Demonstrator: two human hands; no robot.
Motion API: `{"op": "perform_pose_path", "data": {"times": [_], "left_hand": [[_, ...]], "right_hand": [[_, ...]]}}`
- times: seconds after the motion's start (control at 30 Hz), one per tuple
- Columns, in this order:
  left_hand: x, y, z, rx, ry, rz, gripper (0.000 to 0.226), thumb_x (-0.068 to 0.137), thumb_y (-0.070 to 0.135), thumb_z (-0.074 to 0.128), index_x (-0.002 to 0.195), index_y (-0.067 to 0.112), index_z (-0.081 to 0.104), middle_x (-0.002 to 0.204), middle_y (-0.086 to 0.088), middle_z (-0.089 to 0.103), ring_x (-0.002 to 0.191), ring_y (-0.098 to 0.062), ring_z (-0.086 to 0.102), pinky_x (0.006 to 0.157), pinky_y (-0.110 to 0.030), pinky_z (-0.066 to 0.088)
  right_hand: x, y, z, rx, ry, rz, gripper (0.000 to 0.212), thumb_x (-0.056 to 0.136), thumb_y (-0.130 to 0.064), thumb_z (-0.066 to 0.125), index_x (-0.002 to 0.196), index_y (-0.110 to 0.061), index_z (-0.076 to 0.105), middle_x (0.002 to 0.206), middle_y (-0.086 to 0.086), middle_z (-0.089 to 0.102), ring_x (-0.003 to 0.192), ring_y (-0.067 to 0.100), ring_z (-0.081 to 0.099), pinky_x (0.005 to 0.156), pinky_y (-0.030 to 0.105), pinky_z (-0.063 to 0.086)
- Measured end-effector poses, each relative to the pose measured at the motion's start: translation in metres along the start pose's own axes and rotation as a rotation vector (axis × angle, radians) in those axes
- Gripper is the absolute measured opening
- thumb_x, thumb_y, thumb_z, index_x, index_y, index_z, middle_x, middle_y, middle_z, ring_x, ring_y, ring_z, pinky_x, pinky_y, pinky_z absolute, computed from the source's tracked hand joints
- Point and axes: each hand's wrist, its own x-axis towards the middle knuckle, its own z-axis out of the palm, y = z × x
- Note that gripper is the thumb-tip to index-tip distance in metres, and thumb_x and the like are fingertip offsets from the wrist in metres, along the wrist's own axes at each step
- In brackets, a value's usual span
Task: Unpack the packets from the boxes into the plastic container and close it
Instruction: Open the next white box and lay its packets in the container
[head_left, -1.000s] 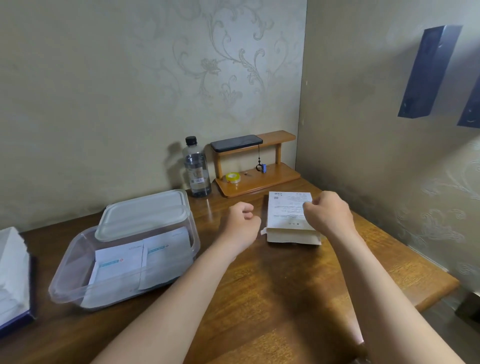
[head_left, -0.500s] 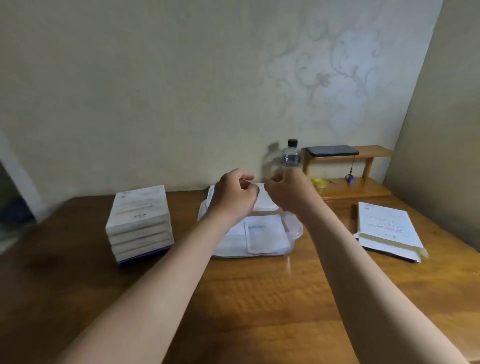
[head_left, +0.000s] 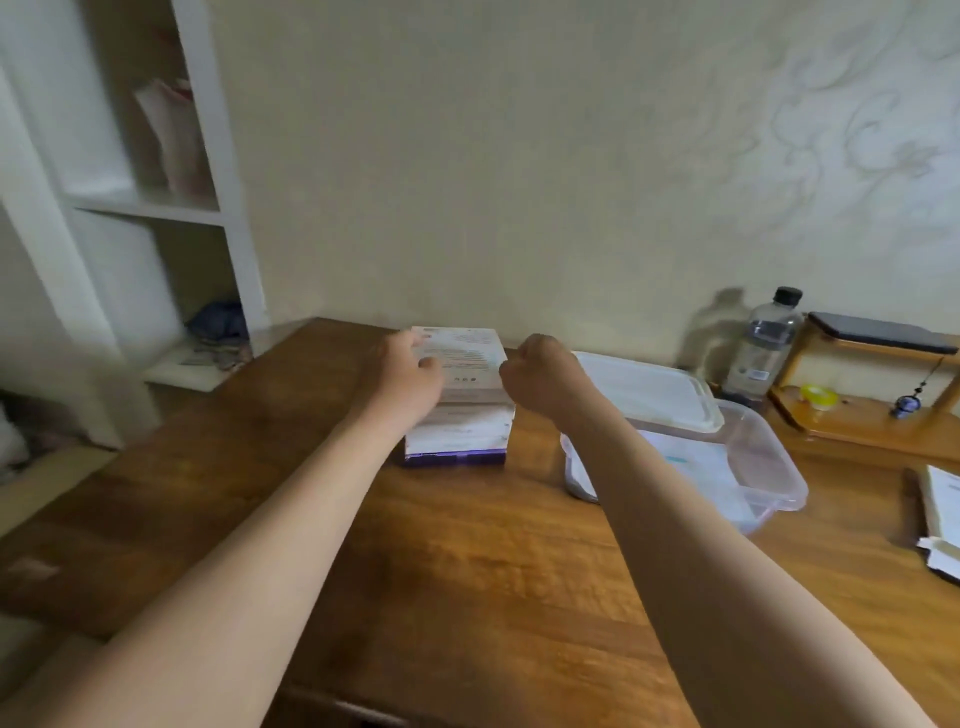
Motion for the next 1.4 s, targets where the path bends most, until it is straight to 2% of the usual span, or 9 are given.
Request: {"op": "perform_pose_path", "data": {"times": [0.17, 0.27, 0.47, 0.6, 0.73, 0.83, 0.93, 1.2, 1.4], "left_hand": [[-0.004, -0.005, -0.010, -0.004, -0.040, -0.041, 0.034, 0.104, 0.012, 0.048, 0.137, 0.010, 0.054, 0.105, 0.006, 0.051, 0.096, -0.018, 0.055, 0.063, -0.022, 0.044], [0.001, -0.010, -0.011, 0.016, -0.029, -0.046, 0.014, 0.102, 0.016, 0.049, 0.097, 0.026, 0.058, 0.088, 0.012, 0.056, 0.088, -0.021, 0.060, 0.076, -0.035, 0.054], [0.002, -0.007, -0.004, 0.054, -0.001, 0.002, 0.036, 0.102, 0.016, 0.050, 0.138, 0.013, 0.054, 0.098, 0.010, 0.053, 0.084, -0.014, 0.055, 0.074, -0.030, 0.049], [0.004, 0.001, 0.001, -0.048, 0.049, -0.043, 0.012, 0.100, 0.014, 0.055, 0.105, 0.024, 0.051, 0.084, 0.015, 0.048, 0.074, -0.008, 0.051, 0.076, -0.031, 0.047], [0.000, 0.016, 0.009, -0.349, 0.053, -0.146, 0.027, 0.091, 0.004, 0.059, 0.072, 0.021, 0.051, 0.075, 0.003, 0.055, 0.071, -0.019, 0.053, 0.075, -0.032, 0.047], [-0.004, 0.032, 0.020, -0.738, 0.029, -0.337, 0.008, 0.086, -0.003, 0.064, 0.092, 0.003, 0.066, 0.096, -0.013, 0.071, 0.090, -0.030, 0.067, 0.075, -0.039, 0.061], [-0.011, 0.051, 0.036, -0.971, -0.130, -0.449, 0.031, 0.088, -0.002, 0.055, 0.118, 0.002, 0.061, 0.112, -0.023, 0.068, 0.102, -0.036, 0.068, 0.077, -0.047, 0.063], [-0.030, 0.082, 0.107, -0.982, -0.404, -0.401, 0.023, 0.099, 0.011, 0.056, 0.119, 0.022, 0.060, 0.113, -0.020, 0.070, 0.108, -0.037, 0.067, 0.081, -0.053, 0.062], [-0.028, 0.088, 0.146, -0.935, -0.441, -0.395, 0.031, 0.101, 0.004, 0.054, 0.130, 0.016, 0.056, 0.115, -0.017, 0.073, 0.099, -0.036, 0.073, 0.071, -0.050, 0.063]], "right_hand": [[0.013, -0.001, 0.015, -0.011, -0.037, -0.003, 0.026, 0.097, -0.017, 0.045, 0.117, -0.007, 0.057, 0.104, 0.003, 0.064, 0.090, 0.022, 0.059, 0.074, 0.032, 0.050], [0.013, 0.000, 0.020, -0.050, -0.033, -0.029, 0.027, 0.100, -0.016, 0.045, 0.122, -0.009, 0.059, 0.106, 0.003, 0.062, 0.093, 0.023, 0.057, 0.075, 0.031, 0.046], [0.019, 0.006, 0.023, -0.011, 0.040, -0.015, 0.044, 0.098, -0.018, 0.051, 0.141, -0.010, 0.050, 0.135, 0.008, 0.059, 0.117, 0.026, 0.057, 0.093, 0.032, 0.049], [0.018, 0.009, 0.016, 0.085, 0.100, -0.031, 0.044, 0.097, -0.019, 0.054, 0.141, -0.013, 0.051, 0.138, 0.006, 0.058, 0.120, 0.024, 0.057, 0.093, 0.029, 0.046], [0.014, 0.018, -0.004, 0.169, 0.169, -0.043, 0.040, 0.096, -0.019, 0.056, 0.135, -0.015, 0.055, 0.125, 0.007, 0.064, 0.097, 0.020, 0.061, 0.086, 0.029, 0.052], [0.010, 0.031, -0.023, 0.207, 0.207, -0.040, 0.037, 0.096, -0.018, 0.056, 0.133, -0.016, 0.056, 0.112, 0.003, 0.063, 0.085, 0.016, 0.061, 0.066, 0.019, 0.051], [0.005, 0.049, -0.044, 0.245, 0.238, -0.041, 0.036, 0.094, -0.017, 0.055, 0.129, -0.018, 0.059, 0.113, 0.005, 0.067, 0.085, 0.018, 0.065, 0.064, 0.019, 0.051], [-0.006, 0.108, -0.088, 0.193, 0.231, -0.053, 0.027, 0.094, -0.018, 0.058, 0.120, -0.024, 0.063, 0.109, 0.003, 0.066, 0.076, 0.010, 0.063, 0.049, 0.016, 0.049], [-0.002, 0.154, -0.099, 0.333, 0.174, 0.032, 0.041, 0.091, -0.022, 0.065, 0.131, -0.020, 0.054, 0.116, 0.007, 0.062, 0.096, 0.022, 0.066, 0.080, 0.041, 0.061]]}}
